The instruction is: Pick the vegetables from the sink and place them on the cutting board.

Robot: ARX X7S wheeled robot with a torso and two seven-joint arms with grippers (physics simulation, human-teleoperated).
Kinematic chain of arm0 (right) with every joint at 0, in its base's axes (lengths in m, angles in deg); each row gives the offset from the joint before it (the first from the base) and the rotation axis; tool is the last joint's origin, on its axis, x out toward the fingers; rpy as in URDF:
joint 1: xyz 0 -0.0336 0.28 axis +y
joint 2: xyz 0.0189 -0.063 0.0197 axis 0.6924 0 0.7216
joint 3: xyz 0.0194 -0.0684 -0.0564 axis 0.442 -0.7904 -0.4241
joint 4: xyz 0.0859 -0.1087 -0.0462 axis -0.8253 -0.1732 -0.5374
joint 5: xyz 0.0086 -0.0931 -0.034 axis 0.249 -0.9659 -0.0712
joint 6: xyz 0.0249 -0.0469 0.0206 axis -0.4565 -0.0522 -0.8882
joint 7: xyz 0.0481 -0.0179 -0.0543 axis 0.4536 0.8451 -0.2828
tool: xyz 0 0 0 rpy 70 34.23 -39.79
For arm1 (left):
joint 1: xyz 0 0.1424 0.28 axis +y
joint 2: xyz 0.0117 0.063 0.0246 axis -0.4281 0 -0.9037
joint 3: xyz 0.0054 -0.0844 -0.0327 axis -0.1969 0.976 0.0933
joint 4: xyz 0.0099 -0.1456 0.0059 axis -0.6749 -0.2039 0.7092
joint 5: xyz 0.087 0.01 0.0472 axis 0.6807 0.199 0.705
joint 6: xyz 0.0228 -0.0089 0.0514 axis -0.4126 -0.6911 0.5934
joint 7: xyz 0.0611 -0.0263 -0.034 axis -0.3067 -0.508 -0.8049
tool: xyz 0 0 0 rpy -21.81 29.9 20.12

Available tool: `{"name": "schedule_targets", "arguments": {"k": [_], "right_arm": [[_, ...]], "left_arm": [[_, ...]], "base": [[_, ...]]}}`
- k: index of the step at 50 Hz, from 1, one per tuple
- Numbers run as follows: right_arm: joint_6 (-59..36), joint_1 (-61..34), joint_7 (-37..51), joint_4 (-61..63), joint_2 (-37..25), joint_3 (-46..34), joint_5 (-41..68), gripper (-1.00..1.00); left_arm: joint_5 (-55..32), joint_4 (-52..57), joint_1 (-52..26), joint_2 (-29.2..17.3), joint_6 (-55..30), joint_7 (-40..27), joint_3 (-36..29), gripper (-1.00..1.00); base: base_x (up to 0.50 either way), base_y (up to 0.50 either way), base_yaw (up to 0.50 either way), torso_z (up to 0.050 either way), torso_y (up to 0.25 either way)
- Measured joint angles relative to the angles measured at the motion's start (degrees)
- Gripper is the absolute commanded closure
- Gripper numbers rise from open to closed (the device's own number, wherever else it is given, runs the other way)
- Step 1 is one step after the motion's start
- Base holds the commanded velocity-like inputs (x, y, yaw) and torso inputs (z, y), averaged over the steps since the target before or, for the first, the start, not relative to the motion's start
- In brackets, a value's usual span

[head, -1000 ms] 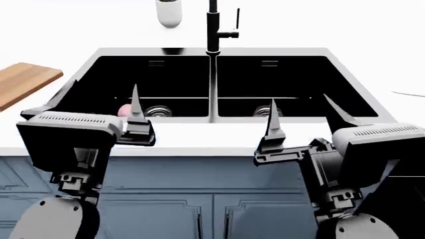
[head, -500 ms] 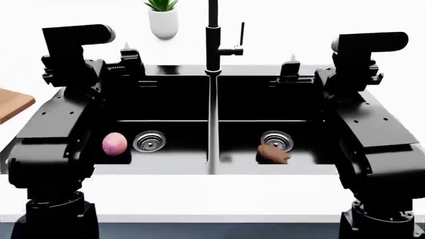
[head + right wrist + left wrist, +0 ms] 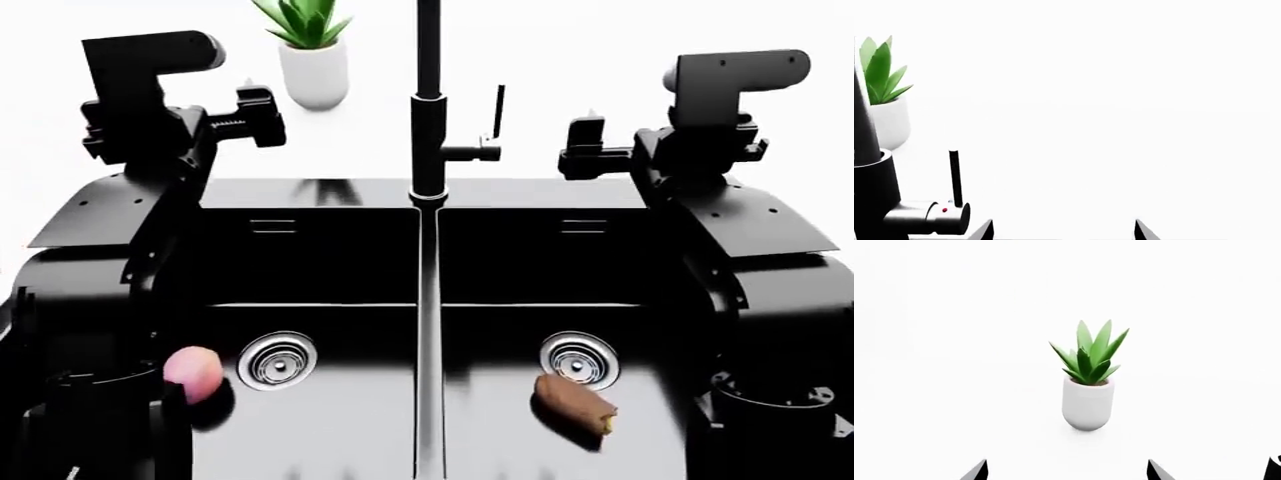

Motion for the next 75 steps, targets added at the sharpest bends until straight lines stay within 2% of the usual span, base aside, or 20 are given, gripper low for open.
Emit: {"name": "schedule_targets", "arguments": {"k": [14, 18, 23, 27, 31, 39, 47, 55, 65, 75], "right_arm": [[-2.4, -0.1, -0.7, 1.9, -1.0, -0.7, 0.8, -1.0], [-6.1, 0.1, -1.4, 5.8, -2.2, -0.9, 2.1, -1.0], [-16.1, -0.1, -2.5, 14.7, -4.7, -0.3, 6.6, -1.0], [-23.2, -2.0, 5.4, 19.3, -10.3, -1.3, 19.2, -1.0], [-27.8, -5.2, 17.8, 21.7, -16.7, -4.1, 38.6, -1.0], [-32.0, -11.5, 37.5, 25.8, -27.6, -14.0, 73.0, -1.0], [-32.2, -16.3, 49.6, 29.5, -34.4, -24.3, 95.0, -1.0], [-31.8, -18.5, 55.1, 31.6, -37.6, -30.6, 106.2, -1.0], [-32.0, -18.4, 56.3, 32.7, -38.9, -33.2, 110.2, -1.0], [-32.3, -17.0, 55.2, 33.0, -38.6, -33.9, 109.4, -1.0]], "left_arm": [[-1.0, 1.2, 0.3, -0.6, -1.3, 0.9, -0.7, -1.0], [-3.1, 5.7, 1.2, -1.3, -5.0, 2.0, -0.5, -1.0], [-7.1, 15.0, 2.6, -3.5, -13.2, 3.7, -0.2, -1.0], [-10.9, 23.3, 4.1, -6.1, -21.3, 5.4, 0.2, -1.0], [-15.2, 31.3, 5.3, -9.3, -29.5, 7.3, 0.7, -1.0], [-23.7, 43.9, 9.9, -20.4, -38.7, 11.2, -1.2, -1.0], [-27.3, 51.3, 17.3, -31.6, -39.0, 15.4, -4.0, -1.0], [-26.9, 53.2, 23.0, -38.8, -36.5, 17.9, -8.3, -1.0], [-24.0, 50.6, 26.3, -43.1, -33.7, 19.5, -14.7, -1.0], [-19.9, 43.3, 28.5, -43.8, -28.9, 20.5, -20.5, -1.0]], "base": [[0.5, 0.0, 0.0, 0.0, 0.001], [0.5, 0.0, 0.0, 0.0, 0.0], [0.11, 0.0, 0.0, 0.0, 0.0], [0.0, 0.0, 0.0, 0.0, 0.0], [0.0, 0.0, 0.0, 0.0, 0.0], [0.0, 0.0, 0.0, 0.0, 0.0], [0.0, 0.0, 0.0, 0.0, 0.0], [0.0, 0.0, 0.0, 0.0, 0.0], [0.0, 0.0, 0.0, 0.0, 0.0], [0.0, 0.0, 0.0, 0.0, 0.0]]}}
